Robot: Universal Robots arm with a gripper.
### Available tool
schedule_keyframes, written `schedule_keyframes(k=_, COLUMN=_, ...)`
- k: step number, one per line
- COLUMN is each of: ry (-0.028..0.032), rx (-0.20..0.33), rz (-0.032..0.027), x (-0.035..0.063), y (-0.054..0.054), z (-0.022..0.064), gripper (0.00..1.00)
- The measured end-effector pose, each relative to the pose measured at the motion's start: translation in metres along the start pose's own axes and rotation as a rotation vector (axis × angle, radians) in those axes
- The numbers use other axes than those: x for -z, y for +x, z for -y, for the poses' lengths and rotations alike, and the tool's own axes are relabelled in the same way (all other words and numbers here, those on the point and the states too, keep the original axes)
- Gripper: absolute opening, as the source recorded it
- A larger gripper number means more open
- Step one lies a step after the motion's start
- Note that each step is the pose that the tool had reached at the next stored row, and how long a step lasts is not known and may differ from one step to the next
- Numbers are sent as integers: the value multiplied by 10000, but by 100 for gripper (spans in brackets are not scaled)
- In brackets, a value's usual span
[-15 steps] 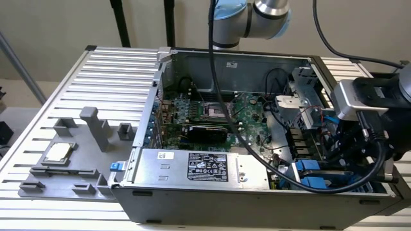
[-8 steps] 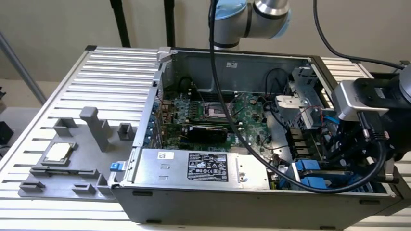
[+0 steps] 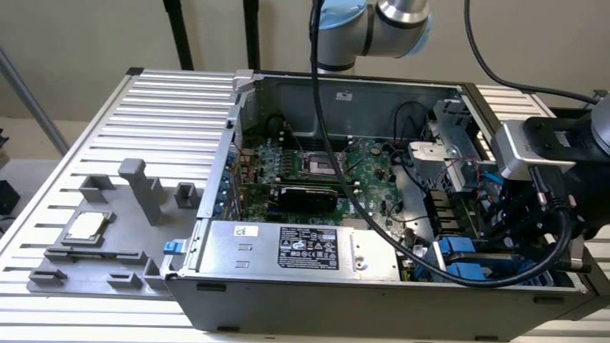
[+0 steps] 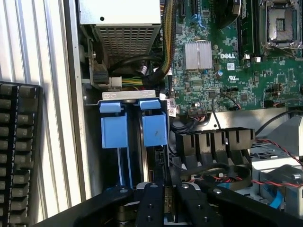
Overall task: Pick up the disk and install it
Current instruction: 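Insert the first disk wire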
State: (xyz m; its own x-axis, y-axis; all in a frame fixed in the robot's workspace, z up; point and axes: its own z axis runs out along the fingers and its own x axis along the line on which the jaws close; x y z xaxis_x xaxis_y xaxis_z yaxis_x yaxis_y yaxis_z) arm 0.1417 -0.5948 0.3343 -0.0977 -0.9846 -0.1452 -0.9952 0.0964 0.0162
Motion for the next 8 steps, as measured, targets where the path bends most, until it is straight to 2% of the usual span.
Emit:
schedule_keyframes(k=3, ry=-1, rx=1, rz=2, x=10, y=-2, z=0, gripper=18)
schedule_keyframes(k=4, ry=-1, rx=0, rz=-1, x=21, y=-3, z=-1, gripper=24)
schedule_keyframes(k=8, ry=-1, rx=-1, rz=0, x=66, y=-7, z=-30, gripper=24)
